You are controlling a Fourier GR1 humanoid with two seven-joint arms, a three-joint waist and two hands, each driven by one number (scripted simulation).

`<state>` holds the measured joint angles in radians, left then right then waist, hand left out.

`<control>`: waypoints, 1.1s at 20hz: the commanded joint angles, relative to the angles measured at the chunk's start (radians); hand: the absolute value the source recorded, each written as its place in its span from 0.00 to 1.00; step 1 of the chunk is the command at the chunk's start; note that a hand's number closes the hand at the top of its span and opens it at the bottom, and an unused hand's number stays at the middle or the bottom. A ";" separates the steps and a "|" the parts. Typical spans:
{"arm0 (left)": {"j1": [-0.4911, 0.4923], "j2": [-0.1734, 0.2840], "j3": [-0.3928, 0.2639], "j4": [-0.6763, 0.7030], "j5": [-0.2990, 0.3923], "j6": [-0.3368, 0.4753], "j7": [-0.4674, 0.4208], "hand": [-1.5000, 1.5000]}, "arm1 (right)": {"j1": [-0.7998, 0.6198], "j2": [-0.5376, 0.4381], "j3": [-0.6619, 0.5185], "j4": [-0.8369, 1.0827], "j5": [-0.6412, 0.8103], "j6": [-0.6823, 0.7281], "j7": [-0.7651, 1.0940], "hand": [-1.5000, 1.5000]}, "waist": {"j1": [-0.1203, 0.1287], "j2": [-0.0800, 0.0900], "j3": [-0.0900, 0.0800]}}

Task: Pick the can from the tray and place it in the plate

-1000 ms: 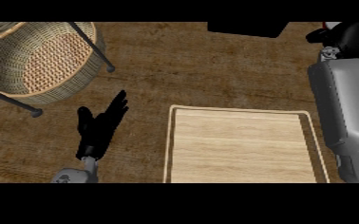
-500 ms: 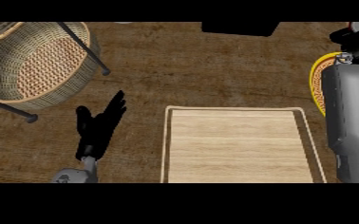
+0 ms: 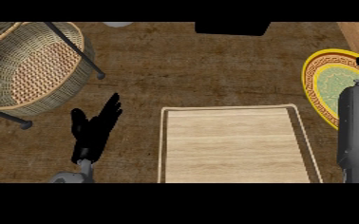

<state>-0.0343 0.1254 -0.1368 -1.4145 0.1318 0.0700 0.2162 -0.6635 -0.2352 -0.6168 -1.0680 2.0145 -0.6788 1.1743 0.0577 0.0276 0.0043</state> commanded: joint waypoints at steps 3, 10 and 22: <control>0.042 -0.008 -0.003 -0.003 0.000 0.001 -0.024 0.50 | 0.037 -0.015 -0.150 0.069 -0.002 -0.269 0.153 1.00 | -0.012 -0.007 0.000; 0.019 0.008 0.021 0.005 0.005 0.000 -0.005 0.50 | -0.006 -0.039 -0.336 0.188 -0.146 -0.301 0.075 1.00 | -0.022 -0.011 0.001; 0.010 -0.039 -0.009 -0.016 -0.019 0.037 0.014 0.50 | -0.019 -0.159 -0.365 0.569 -0.657 -0.509 -0.430 0.00 | -0.027 -0.012 0.005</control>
<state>-0.0093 0.1259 -0.1183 -1.4330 0.1363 0.0724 0.2198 -0.6686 -0.3799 -0.9896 -0.5552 1.4840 -1.0663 0.8635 0.0312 0.0142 0.0074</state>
